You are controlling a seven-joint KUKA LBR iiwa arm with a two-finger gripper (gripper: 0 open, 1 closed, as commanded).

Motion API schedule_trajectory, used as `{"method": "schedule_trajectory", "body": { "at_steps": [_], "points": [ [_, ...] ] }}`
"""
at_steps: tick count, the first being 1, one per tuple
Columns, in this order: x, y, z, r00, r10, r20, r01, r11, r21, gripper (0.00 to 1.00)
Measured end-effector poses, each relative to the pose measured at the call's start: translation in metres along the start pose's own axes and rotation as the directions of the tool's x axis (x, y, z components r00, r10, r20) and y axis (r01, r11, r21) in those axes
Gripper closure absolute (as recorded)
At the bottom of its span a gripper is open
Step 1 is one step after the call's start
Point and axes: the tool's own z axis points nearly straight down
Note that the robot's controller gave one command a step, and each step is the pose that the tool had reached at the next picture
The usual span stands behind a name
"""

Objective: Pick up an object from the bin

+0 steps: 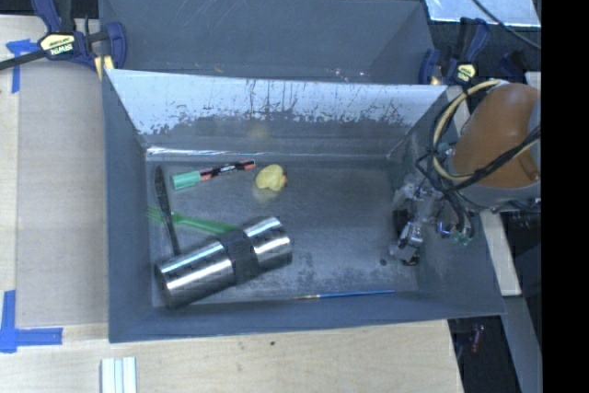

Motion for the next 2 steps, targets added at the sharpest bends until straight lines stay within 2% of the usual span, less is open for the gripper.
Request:
{"method": "schedule_trajectory", "body": {
  "at_steps": [1,2],
  "points": [
    [0.011,0.008,-0.002,0.782,-0.623,0.006,0.623,0.782,-0.016,0.00],
    [0.009,-0.002,-0.002,0.933,-0.359,-0.001,0.359,0.933,-0.002,0.00]
  ]
}}
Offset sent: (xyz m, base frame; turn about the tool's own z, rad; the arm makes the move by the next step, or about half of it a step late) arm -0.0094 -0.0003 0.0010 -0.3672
